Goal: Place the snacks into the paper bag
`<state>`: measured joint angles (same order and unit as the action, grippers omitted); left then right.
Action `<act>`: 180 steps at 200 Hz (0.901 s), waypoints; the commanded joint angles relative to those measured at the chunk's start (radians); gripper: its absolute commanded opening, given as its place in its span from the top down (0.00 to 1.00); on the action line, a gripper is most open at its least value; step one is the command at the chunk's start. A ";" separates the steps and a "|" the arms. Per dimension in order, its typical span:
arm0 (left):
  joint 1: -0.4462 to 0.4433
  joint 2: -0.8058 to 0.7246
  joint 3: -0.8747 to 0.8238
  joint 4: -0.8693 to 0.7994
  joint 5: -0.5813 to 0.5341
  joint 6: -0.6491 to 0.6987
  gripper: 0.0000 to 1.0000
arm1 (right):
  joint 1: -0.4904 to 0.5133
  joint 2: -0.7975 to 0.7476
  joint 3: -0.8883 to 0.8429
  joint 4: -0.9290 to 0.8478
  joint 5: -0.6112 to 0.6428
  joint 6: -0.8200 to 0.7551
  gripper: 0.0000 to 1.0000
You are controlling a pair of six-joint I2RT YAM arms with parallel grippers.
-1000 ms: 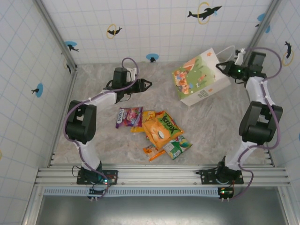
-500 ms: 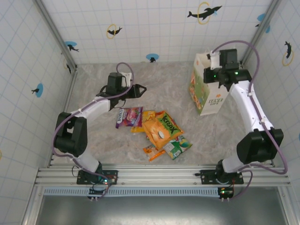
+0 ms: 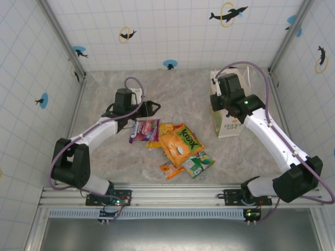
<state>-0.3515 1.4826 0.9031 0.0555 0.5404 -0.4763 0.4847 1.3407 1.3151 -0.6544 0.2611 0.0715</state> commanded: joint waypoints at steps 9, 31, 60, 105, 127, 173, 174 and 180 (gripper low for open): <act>-0.009 -0.072 -0.071 -0.030 0.087 -0.119 0.44 | 0.015 -0.049 -0.040 0.023 0.029 0.043 1.00; -0.023 -0.127 -0.121 -0.051 0.112 -0.153 0.43 | 0.018 -0.064 -0.049 0.023 0.027 0.053 0.89; -0.039 -0.201 -0.184 -0.040 0.144 -0.204 0.38 | 0.023 -0.095 -0.056 0.036 0.014 0.065 0.62; -0.053 -0.282 -0.317 0.006 0.186 -0.251 0.30 | 0.022 -0.136 -0.044 0.021 0.013 0.065 0.54; -0.059 -0.297 -0.362 0.018 0.209 -0.252 0.29 | 0.020 -0.153 -0.029 -0.006 0.015 0.071 0.51; -0.066 -0.277 -0.423 0.062 0.269 -0.233 0.27 | 0.017 -0.201 -0.011 -0.057 -0.024 0.093 0.47; -0.066 -0.275 -0.424 0.063 0.270 -0.233 0.27 | 0.017 -0.203 -0.011 -0.060 -0.025 0.094 0.47; -0.066 -0.270 -0.426 0.070 0.273 -0.232 0.27 | 0.016 -0.208 -0.013 -0.066 -0.027 0.099 0.47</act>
<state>-0.4137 1.2064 0.4938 0.0784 0.7662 -0.7124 0.5030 1.1755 1.2716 -0.6785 0.2550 0.1452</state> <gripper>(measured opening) 0.732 0.527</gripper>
